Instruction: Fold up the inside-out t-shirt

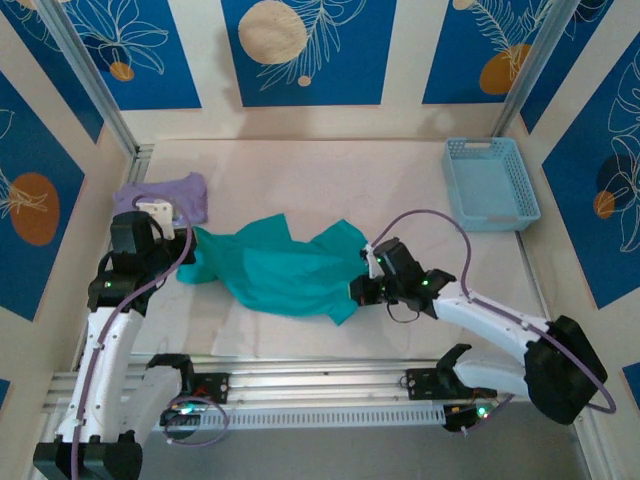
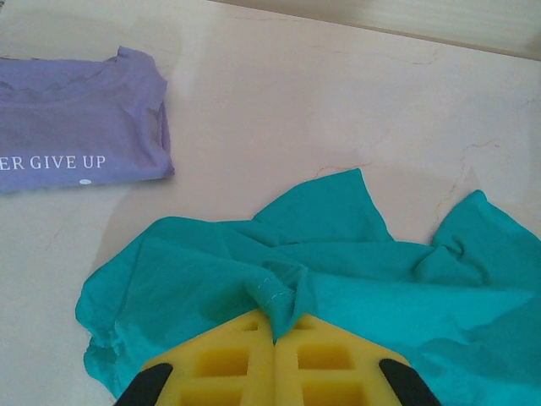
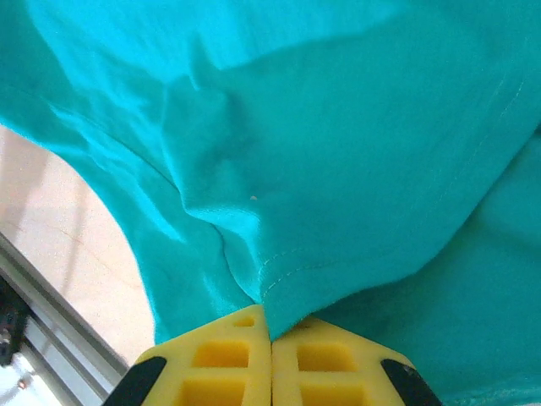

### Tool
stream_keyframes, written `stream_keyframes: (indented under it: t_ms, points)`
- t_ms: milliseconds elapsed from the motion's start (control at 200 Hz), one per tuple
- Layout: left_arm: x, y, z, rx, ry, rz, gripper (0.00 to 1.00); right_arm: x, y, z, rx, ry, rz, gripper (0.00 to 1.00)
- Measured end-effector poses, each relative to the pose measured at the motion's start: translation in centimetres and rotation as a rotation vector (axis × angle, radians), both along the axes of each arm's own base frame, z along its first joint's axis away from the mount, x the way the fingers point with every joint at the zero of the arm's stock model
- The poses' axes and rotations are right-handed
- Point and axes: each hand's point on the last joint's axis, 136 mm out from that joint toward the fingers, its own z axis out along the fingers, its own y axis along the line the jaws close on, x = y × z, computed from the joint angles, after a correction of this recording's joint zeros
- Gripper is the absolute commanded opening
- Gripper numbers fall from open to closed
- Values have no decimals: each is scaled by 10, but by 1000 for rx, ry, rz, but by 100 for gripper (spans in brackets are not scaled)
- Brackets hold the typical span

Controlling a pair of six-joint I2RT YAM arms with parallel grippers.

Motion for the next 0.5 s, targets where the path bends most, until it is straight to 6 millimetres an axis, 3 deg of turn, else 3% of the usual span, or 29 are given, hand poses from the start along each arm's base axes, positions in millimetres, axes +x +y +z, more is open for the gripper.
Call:
stream_keyframes:
  t_ms: [130,205,340,500]
  points:
    - [0,0,1,-3,-2,-1,0,18,-5,43,52,-112,-12,13]
    - [0,-1,3,-8,-7,-5,0,26,-8,54,63,-144,-20,13]
    - [-3,-3,9,-17,-27,-12,0,25,-12,42,56,-111,-21,13]
    - [-5,-4,11,-24,-33,-16,0,18,-13,5,28,-19,-5,14]
